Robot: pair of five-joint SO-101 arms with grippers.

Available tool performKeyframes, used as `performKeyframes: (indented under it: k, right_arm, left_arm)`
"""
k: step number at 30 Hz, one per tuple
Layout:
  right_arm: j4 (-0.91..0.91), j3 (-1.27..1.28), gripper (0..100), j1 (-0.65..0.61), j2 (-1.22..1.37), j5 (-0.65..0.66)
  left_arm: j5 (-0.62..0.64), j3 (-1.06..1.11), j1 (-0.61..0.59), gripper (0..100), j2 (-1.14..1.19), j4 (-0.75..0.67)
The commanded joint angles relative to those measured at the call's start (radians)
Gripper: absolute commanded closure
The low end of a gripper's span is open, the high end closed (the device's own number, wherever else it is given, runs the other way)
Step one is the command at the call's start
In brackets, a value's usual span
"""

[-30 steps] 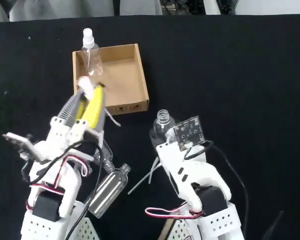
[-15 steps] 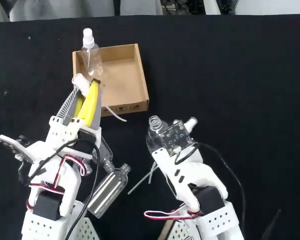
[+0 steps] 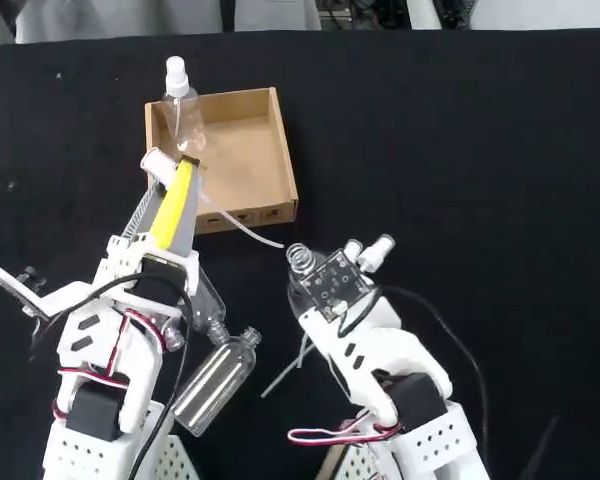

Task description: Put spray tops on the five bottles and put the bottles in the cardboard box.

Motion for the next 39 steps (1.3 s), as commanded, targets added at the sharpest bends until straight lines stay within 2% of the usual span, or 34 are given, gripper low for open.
performKeyframes:
  k: [1, 11, 20, 26, 39]
  right_arm:
    - [0.005, -0.010, 95.3, -0.021, -0.027, 0.011]
    - [0.003, -0.013, 95.3, -0.054, -0.027, 0.012]
    - [0.003, -0.012, 95.3, -0.052, -0.027, 0.005]
    - [0.003, -0.012, 95.3, -0.052, -0.027, 0.005]
    - [0.003, -0.012, 95.3, -0.052, -0.027, 0.003]
  left_arm:
    - [0.015, -0.041, -0.002, 97, -0.008, -0.025]
    - [0.009, -0.008, 0.091, 97, -0.006, -0.023]
    - [0.008, -0.004, 0.077, 97, -0.009, -0.017]
    - [0.009, -0.004, 0.008, 97, -0.009, -0.015]
    - [0.009, 0.044, 0.010, 97, -0.011, -0.018]
